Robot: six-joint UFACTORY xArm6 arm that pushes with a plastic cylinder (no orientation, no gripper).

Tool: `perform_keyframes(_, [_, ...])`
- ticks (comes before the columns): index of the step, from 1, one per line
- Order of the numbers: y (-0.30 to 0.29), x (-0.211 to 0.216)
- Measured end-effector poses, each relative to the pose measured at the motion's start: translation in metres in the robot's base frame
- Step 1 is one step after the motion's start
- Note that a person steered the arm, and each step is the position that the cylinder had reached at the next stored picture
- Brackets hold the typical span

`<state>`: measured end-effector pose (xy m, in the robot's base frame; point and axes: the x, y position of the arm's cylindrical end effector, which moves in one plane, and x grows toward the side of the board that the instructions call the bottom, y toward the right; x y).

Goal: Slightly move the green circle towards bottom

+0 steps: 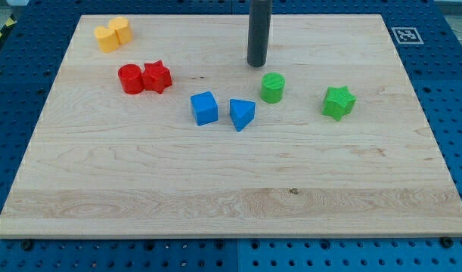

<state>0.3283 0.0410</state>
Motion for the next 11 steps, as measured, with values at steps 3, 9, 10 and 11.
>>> perform_keyframes(3, [0.000, 0.047])
perform_keyframes(9, [0.008, 0.068])
perform_keyframes(10, [0.008, 0.069])
perform_keyframes(11, [0.008, 0.068])
